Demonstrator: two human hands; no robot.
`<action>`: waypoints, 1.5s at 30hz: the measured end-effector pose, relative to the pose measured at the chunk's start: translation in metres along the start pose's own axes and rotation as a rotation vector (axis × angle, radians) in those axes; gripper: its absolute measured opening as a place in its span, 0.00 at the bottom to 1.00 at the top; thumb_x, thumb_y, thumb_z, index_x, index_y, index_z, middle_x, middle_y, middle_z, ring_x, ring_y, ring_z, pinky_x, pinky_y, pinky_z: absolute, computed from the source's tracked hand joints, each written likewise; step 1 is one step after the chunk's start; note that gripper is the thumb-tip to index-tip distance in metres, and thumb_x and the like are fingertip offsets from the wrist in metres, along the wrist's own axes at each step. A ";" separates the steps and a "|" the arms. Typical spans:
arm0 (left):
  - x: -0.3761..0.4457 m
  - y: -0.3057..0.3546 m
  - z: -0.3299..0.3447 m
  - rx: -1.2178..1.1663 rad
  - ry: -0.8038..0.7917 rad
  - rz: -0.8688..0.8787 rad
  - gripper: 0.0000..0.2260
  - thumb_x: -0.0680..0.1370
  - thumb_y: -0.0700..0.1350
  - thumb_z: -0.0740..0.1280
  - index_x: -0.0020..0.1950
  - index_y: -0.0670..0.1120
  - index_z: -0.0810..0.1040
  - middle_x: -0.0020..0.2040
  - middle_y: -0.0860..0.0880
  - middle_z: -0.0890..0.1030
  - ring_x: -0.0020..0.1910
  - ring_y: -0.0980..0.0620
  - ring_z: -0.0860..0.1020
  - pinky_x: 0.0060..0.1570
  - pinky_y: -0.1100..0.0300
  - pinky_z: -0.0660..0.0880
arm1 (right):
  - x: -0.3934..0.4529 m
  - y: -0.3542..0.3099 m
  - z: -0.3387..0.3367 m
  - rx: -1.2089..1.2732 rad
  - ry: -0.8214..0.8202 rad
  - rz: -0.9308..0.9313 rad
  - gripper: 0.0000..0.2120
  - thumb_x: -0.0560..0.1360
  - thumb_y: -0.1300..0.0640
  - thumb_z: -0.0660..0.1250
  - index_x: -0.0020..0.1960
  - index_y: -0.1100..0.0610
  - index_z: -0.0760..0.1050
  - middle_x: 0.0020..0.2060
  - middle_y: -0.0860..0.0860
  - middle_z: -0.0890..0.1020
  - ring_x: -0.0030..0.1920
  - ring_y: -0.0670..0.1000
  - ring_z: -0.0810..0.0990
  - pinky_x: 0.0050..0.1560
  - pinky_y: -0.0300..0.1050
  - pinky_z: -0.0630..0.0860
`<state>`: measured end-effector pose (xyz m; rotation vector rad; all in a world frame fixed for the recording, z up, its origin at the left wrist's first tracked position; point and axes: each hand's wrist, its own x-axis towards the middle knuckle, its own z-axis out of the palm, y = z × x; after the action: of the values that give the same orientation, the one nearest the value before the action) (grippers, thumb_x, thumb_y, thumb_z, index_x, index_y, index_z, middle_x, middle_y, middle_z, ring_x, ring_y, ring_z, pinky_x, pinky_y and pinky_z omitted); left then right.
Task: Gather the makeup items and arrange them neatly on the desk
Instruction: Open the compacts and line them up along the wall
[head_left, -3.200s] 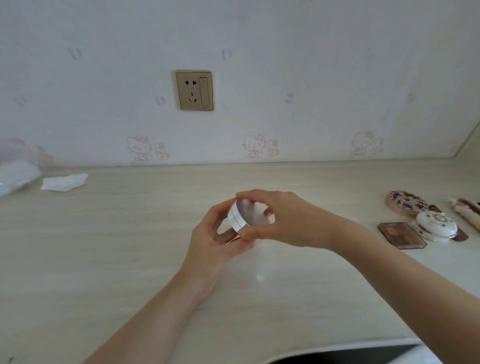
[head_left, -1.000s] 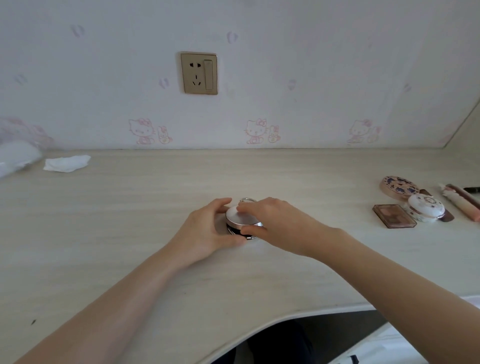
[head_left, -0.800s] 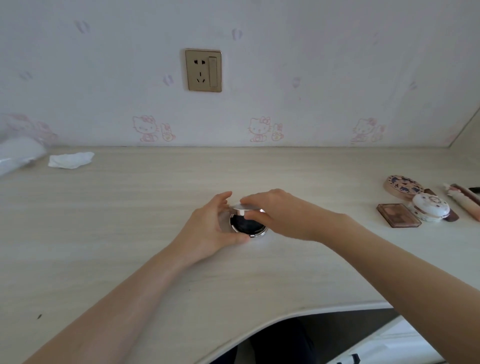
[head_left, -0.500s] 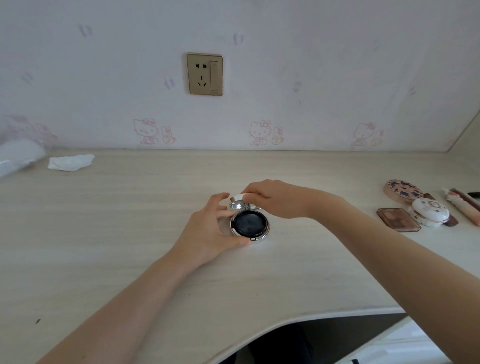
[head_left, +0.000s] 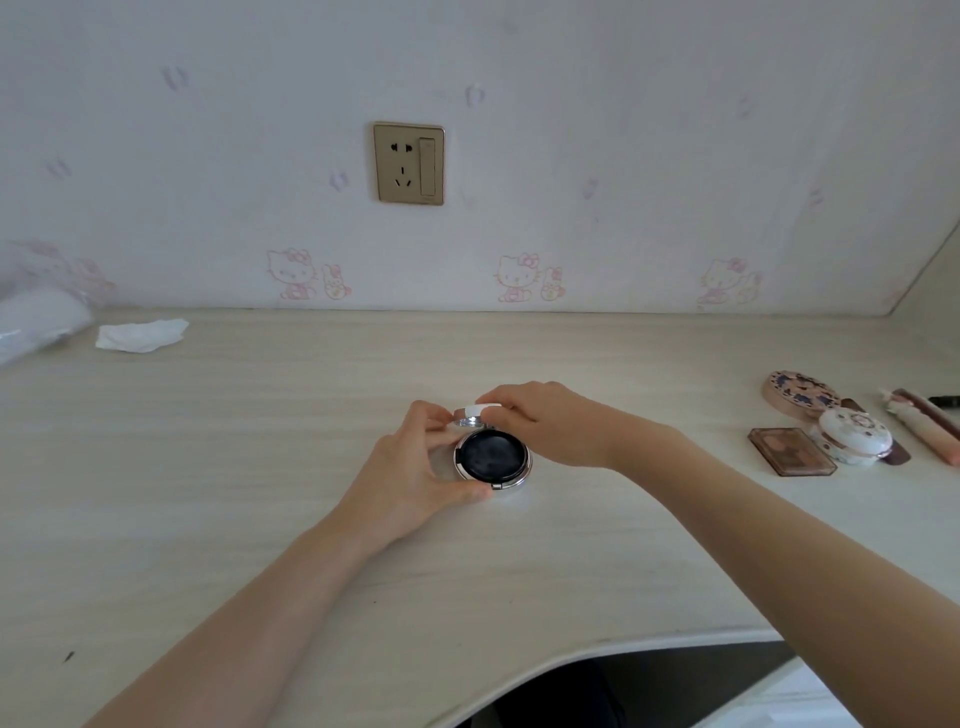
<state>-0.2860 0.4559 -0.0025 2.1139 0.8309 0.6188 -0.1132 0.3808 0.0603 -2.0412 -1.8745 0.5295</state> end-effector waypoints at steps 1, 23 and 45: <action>0.000 0.000 -0.001 -0.008 -0.008 0.000 0.33 0.60 0.54 0.80 0.58 0.56 0.66 0.50 0.72 0.78 0.57 0.74 0.70 0.50 0.78 0.65 | 0.001 0.000 0.000 0.013 0.006 0.006 0.16 0.81 0.48 0.54 0.60 0.52 0.75 0.52 0.50 0.81 0.52 0.52 0.76 0.51 0.45 0.71; -0.016 0.007 0.003 0.152 0.058 0.089 0.22 0.69 0.57 0.74 0.60 0.53 0.75 0.57 0.58 0.79 0.58 0.59 0.74 0.57 0.62 0.70 | -0.048 0.017 0.058 0.116 0.336 0.026 0.37 0.75 0.45 0.66 0.76 0.57 0.53 0.64 0.47 0.75 0.62 0.48 0.71 0.51 0.24 0.60; 0.091 -0.053 -0.051 0.183 0.095 0.097 0.17 0.74 0.51 0.72 0.63 0.53 0.77 0.56 0.54 0.81 0.55 0.56 0.76 0.54 0.66 0.69 | 0.113 0.014 0.051 0.226 0.350 0.024 0.33 0.74 0.50 0.69 0.73 0.56 0.57 0.57 0.53 0.80 0.57 0.56 0.77 0.55 0.51 0.74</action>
<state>-0.2770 0.5723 -0.0007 2.3163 0.8694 0.7225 -0.1173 0.4912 0.0030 -1.8691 -1.5167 0.3442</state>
